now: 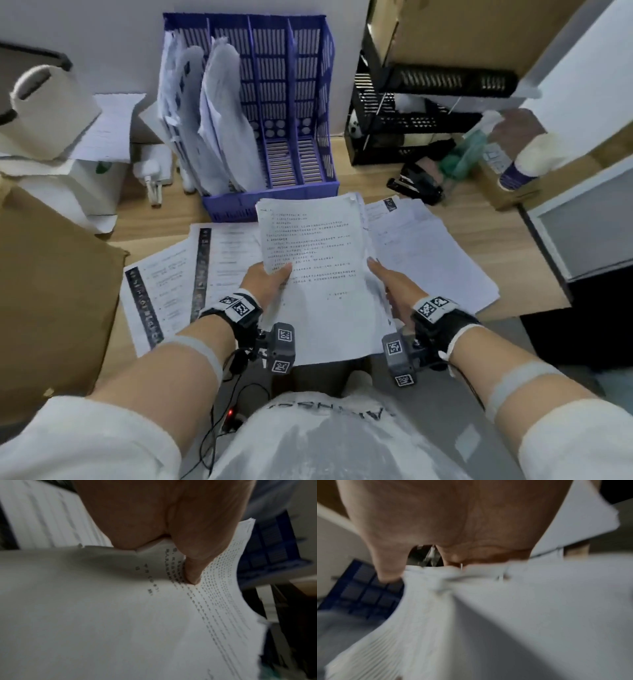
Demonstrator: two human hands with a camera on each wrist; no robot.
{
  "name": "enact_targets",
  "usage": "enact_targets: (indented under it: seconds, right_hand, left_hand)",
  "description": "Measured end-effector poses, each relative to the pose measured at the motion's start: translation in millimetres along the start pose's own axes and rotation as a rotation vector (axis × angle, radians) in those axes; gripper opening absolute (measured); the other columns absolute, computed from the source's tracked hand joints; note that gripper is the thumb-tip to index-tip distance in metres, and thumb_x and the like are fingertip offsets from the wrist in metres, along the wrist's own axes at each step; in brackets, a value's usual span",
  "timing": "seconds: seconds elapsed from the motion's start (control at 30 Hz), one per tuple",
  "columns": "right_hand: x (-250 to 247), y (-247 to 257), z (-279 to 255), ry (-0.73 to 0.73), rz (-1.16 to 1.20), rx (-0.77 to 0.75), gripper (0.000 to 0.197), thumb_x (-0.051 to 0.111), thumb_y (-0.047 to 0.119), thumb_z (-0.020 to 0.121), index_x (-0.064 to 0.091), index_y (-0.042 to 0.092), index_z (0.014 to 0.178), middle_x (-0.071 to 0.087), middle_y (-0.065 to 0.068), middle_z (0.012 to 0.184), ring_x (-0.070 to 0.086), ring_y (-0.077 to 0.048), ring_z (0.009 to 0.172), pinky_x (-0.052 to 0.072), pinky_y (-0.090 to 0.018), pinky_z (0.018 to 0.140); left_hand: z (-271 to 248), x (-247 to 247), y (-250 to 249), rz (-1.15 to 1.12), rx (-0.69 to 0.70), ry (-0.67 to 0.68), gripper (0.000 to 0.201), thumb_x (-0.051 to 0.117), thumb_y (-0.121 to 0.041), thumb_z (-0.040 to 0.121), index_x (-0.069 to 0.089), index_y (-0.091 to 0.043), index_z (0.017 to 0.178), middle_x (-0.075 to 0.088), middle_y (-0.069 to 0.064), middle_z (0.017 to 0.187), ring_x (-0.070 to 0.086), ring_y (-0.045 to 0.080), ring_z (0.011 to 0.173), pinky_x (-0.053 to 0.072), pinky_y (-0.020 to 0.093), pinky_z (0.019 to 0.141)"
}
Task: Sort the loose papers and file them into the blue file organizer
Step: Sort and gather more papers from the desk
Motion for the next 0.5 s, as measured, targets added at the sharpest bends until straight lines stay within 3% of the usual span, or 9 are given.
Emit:
enact_targets:
  seconds: [0.03, 0.07, 0.17, 0.23, 0.3, 0.37, 0.43, 0.5]
  right_hand:
    - [-13.6, -0.6, -5.6, -0.009, -0.063, -0.05, 0.072, 0.066, 0.061, 0.077, 0.052, 0.02, 0.135, 0.055, 0.005, 0.132, 0.051, -0.026, 0.125, 0.039, -0.045, 0.106]
    - [-28.0, -0.6, -8.7, -0.024, -0.157, -0.113, 0.063, 0.069, 0.048, 0.081, 0.053, 0.018, 0.134, 0.057, 0.003, 0.132, 0.053, -0.025, 0.124, 0.039, -0.043, 0.107]
    - [-84.8, -3.6, -17.0, -0.247, -0.461, -0.169, 0.035, 0.06, 0.015, 0.089, 0.058, 0.014, 0.124, 0.062, 0.0, 0.112, 0.056, -0.019, 0.1, 0.04, -0.025, 0.084]
    - [-127.5, -6.8, -16.0, -0.365, -0.532, -0.118, 0.04, 0.054, 0.012, 0.089, 0.056, 0.015, 0.129, 0.062, -0.004, 0.118, 0.056, -0.023, 0.101, 0.039, -0.024, 0.081]
    - [-166.9, -9.5, -4.5, -0.449, -0.574, -0.075, 0.047, 0.049, 0.011, 0.088, 0.052, 0.019, 0.134, 0.06, -0.006, 0.128, 0.058, -0.028, 0.104, 0.041, -0.025, 0.083]
    - [-196.4, -6.7, 6.2, -0.489, -0.616, -0.046, 0.04, 0.046, 0.007, 0.087, 0.058, 0.016, 0.124, 0.064, -0.01, 0.118, 0.056, -0.027, 0.089, 0.041, -0.024, 0.078]
    - [-218.1, 0.2, 17.2, -0.513, -0.718, -0.022, 0.029, 0.045, 0.006, 0.087, 0.062, 0.011, 0.109, 0.065, -0.015, 0.109, 0.051, -0.027, 0.081, 0.041, -0.026, 0.075]
    - [-229.4, 6.7, 31.9, -0.482, -0.789, 0.008, 0.026, 0.046, 0.009, 0.087, 0.061, 0.01, 0.108, 0.063, -0.018, 0.109, 0.055, -0.033, 0.088, 0.045, -0.031, 0.08]
  left_hand:
    - [4.2, 20.8, -7.9, 0.005, 0.009, 0.03, 0.034, 0.066, -0.036, 0.089, 0.071, -0.013, 0.113, 0.073, 0.006, 0.11, 0.069, 0.028, 0.101, 0.053, 0.047, 0.097]
    - [6.5, 42.2, -16.4, 0.019, 0.02, 0.066, 0.032, 0.064, -0.033, 0.091, 0.07, -0.013, 0.114, 0.072, 0.006, 0.11, 0.068, 0.027, 0.101, 0.052, 0.045, 0.097]
    - [11.4, 102.8, -32.4, 0.032, -0.006, 0.194, 0.036, 0.066, -0.032, 0.087, 0.066, -0.014, 0.119, 0.071, 0.004, 0.115, 0.068, 0.027, 0.101, 0.054, 0.045, 0.095]
    - [13.3, 141.6, -35.2, -0.041, -0.082, 0.305, 0.036, 0.067, -0.026, 0.087, 0.065, -0.013, 0.12, 0.07, 0.009, 0.119, 0.069, 0.03, 0.102, 0.056, 0.05, 0.091]
    - [11.4, 176.5, -38.9, -0.089, -0.14, 0.362, 0.032, 0.063, -0.015, 0.092, 0.062, -0.009, 0.124, 0.068, 0.009, 0.12, 0.066, 0.028, 0.107, 0.055, 0.048, 0.093]
    - [11.4, 206.2, -43.3, -0.073, -0.173, 0.351, 0.036, 0.063, -0.015, 0.093, 0.059, -0.012, 0.128, 0.062, 0.008, 0.115, 0.061, 0.026, 0.107, 0.054, 0.042, 0.094]
    - [15.1, 227.7, -48.6, -0.056, -0.177, 0.299, 0.041, 0.065, -0.018, 0.091, 0.058, -0.017, 0.131, 0.059, 0.008, 0.099, 0.058, 0.023, 0.089, 0.051, 0.037, 0.084]
    - [21.2, 240.5, -53.2, -0.077, -0.201, 0.217, 0.045, 0.067, -0.019, 0.088, 0.054, -0.018, 0.131, 0.056, 0.003, 0.09, 0.052, 0.016, 0.073, 0.05, 0.036, 0.079]
Point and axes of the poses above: each hand's wrist, its own z-axis towards the middle knuckle, its own x-axis out of the palm, y = z × x, the point moved 5 cm from there along z, towards the middle knuckle
